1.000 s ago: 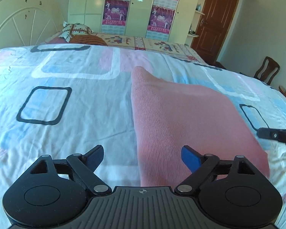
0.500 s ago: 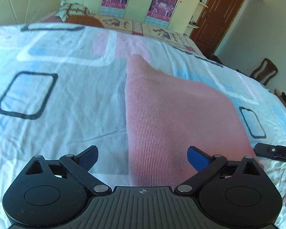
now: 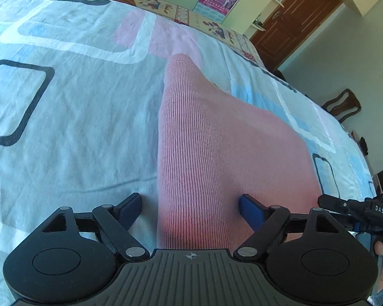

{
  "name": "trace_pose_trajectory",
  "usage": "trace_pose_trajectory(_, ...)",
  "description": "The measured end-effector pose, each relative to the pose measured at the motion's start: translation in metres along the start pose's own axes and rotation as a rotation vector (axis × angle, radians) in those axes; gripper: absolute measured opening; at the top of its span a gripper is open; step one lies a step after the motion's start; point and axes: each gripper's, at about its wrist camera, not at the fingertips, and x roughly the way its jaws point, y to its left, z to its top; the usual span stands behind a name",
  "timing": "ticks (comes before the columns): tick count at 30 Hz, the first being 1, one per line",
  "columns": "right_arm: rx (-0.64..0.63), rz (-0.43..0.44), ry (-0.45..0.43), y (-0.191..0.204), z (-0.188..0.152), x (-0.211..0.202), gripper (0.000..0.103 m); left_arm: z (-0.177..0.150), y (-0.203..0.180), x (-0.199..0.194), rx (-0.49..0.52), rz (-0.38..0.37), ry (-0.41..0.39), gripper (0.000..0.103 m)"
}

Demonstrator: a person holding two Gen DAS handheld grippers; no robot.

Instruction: Fold small clothes

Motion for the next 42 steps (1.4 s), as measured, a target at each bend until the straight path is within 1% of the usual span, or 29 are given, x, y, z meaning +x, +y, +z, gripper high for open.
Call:
trace_pose_trajectory(1, -0.014, -0.002, 0.015, 0.003, 0.001, 0.001, 0.065, 0.002, -0.001, 0.001, 0.000, 0.005, 0.009, 0.079)
trace_pose_trajectory(3, -0.061, -0.014, 0.050, 0.004, 0.003, -0.001, 0.056, 0.005, -0.003, 0.000, 0.022, 0.020, 0.022, 0.079)
trace_pose_trajectory(4, -0.056, -0.019, 0.054, -0.001, 0.004, -0.004, 0.048, 0.006, -0.003, 0.001, 0.027, 0.024, 0.024, 0.079)
trace_pose_trajectory(5, -0.035, -0.009, 0.055, -0.006, 0.005, -0.005, 0.045, 0.007, -0.004, 0.002, 0.028, 0.028, 0.026, 0.079)
trace_pose_trajectory(8, 0.035, 0.019, 0.033, -0.014, 0.009, 0.001, 0.045, 0.008, -0.010, 0.006, 0.060, 0.046, 0.028, 0.079)
trace_pose_trajectory(10, 0.040, 0.024, 0.024, -0.007, 0.009, 0.008, 0.050, 0.011, -0.012, 0.008, 0.070, 0.043, 0.027, 0.078)
trace_pose_trajectory(11, 0.048, 0.030, 0.020, -0.005, 0.009, 0.011, 0.051, 0.013, -0.014, 0.010, 0.076, 0.038, 0.026, 0.076)
trace_pose_trajectory(12, 0.063, 0.039, 0.016, -0.004, 0.008, 0.013, 0.051, 0.014, -0.016, 0.011, 0.080, 0.028, 0.026, 0.069)
trace_pose_trajectory(13, 0.080, 0.045, 0.012, -0.005, 0.006, 0.014, 0.050, 0.016, -0.017, 0.013, 0.081, 0.027, 0.027, 0.066)
trace_pose_trajectory(14, 0.091, 0.034, 0.005, -0.006, 0.005, 0.012, 0.044, 0.018, -0.019, 0.014, 0.090, 0.026, 0.028, 0.064)
trace_pose_trajectory(15, 0.080, 0.012, 0.002, -0.004, 0.004, 0.009, 0.041, 0.018, -0.021, 0.014, 0.100, 0.024, 0.028, 0.062)
trace_pose_trajectory(16, 0.055, -0.016, 0.001, -0.002, 0.001, 0.007, 0.032, 0.018, -0.021, 0.014, 0.109, 0.020, 0.025, 0.059)
trace_pose_trajectory(17, 0.032, -0.045, -0.003, 0.000, -0.001, 0.005, 0.028, 0.017, -0.022, 0.014, 0.120, 0.018, 0.022, 0.058)
trace_pose_trajectory(19, 0.059, -0.058, -0.014, 0.000, -0.001, 0.007, 0.027, 0.017, -0.024, 0.013, 0.141, 0.020, 0.011, 0.052)
trace_pose_trajectory(20, 0.053, -0.080, -0.019, 0.004, -0.001, 0.009, 0.025, 0.017, -0.025, 0.013, 0.153, 0.023, 0.005, 0.049)
trace_pose_trajectory(22, -0.016, -0.152, -0.033, 0.022, -0.003, 0.015, 0.022, 0.017, -0.031, 0.009, 0.198, 0.039, -0.008, 0.041)
trace_pose_trajectory(25, -0.139, -0.274, -0.056, 0.052, -0.009, 0.018, 0.021, 0.017, -0.042, 0.001, 0.298, 0.057, -0.026, 0.036)
trace_pose_trajectory(28, -0.228, -0.329, -0.103, 0.080, -0.017, 0.014, 0.021, 0.019, -0.047, -0.010, 0.355, 0.046, -0.042, 0.034)
trace_pose_trajectory(30, -0.268, -0.342, -0.128, 0.096, -0.020, 0.010, 0.020, 0.021, -0.048, -0.021, 0.384, 0.037, -0.060, 0.033)
trace_pose_trajectory(33, -0.312, -0.341, -0.142, 0.119, -0.025, 0.007, 0.020, 0.027, -0.048, -0.039, 0.432, 0.051, -0.090, 0.033)
trace_pose_trajectory(36, -0.355, -0.348, -0.159, 0.143, -0.031, 0.010, 0.020, 0.036, -0.039, -0.059, 0.446, 0.047, -0.108, 0.033)
trace_pose_trajectory(42, -0.382, -0.316, -0.169, 0.185, -0.040, 0.038, 0.020, 0.050, 0.007, -0.100, 0.446, 0.081, -0.132, 0.033)
